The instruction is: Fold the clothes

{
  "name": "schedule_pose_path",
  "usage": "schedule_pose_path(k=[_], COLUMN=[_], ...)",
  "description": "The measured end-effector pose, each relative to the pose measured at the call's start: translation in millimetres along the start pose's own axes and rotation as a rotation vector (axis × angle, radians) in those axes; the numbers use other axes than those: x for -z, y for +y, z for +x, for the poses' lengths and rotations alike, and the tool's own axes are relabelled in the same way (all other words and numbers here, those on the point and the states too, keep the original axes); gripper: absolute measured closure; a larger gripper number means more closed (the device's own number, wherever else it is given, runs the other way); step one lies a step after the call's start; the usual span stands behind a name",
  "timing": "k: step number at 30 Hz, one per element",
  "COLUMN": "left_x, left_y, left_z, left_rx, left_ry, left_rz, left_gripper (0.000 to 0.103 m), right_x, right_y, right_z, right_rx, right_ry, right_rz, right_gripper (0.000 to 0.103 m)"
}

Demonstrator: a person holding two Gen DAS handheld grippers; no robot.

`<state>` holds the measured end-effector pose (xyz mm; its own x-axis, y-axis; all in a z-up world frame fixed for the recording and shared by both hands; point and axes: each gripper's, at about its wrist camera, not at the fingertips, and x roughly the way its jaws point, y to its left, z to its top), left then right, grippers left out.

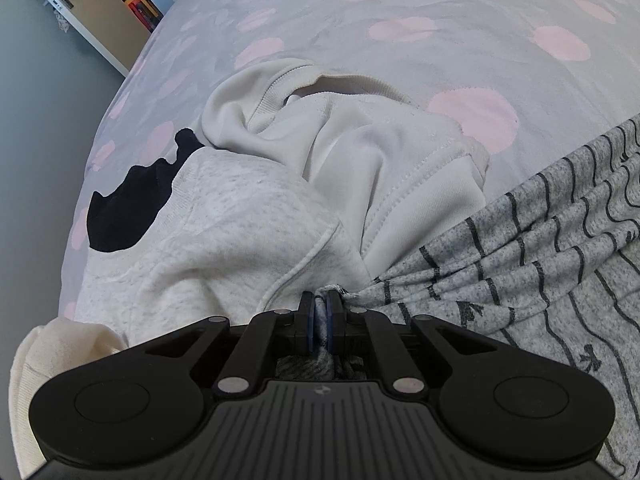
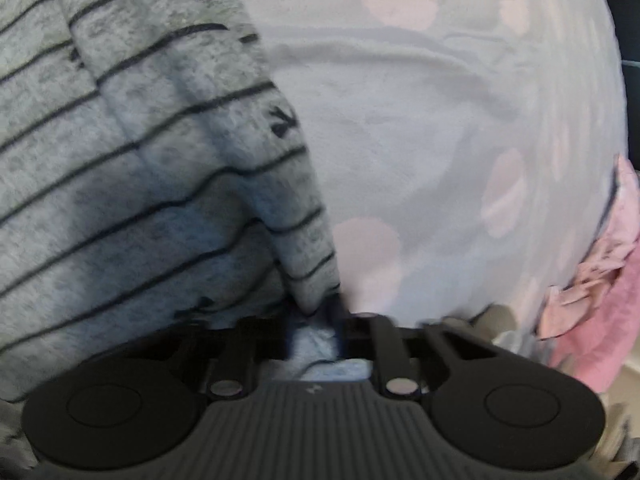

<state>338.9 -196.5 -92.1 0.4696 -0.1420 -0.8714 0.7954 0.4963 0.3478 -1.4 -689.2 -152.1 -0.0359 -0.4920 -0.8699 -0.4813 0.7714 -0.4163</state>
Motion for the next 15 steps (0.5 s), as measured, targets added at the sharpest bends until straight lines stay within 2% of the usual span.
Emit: schedule_pose_path(k=[4,8,15], left_x=[1.4,3.1,7.6], left_y=[-2.6,-0.1,32.0], left_z=[-3.6,-18.3,-83.3], left_rx=[-0.014,-0.034,-0.055], left_ry=[-0.012,-0.038,-0.145], left_rz=[0.003,-0.021,-0.162], left_gripper=[0.099,0.1,0.101], right_x=[5.6,20.0,67.3], right_y=[8.4,6.3,-12.7], right_z=[-4.4,-22.5,-102.5], right_rx=[0.059,0.125,0.246], right_ry=[-0.007,-0.027,-0.093], right_rz=[0.038,0.163,0.364], right_gripper=[0.097,0.099,0.1])
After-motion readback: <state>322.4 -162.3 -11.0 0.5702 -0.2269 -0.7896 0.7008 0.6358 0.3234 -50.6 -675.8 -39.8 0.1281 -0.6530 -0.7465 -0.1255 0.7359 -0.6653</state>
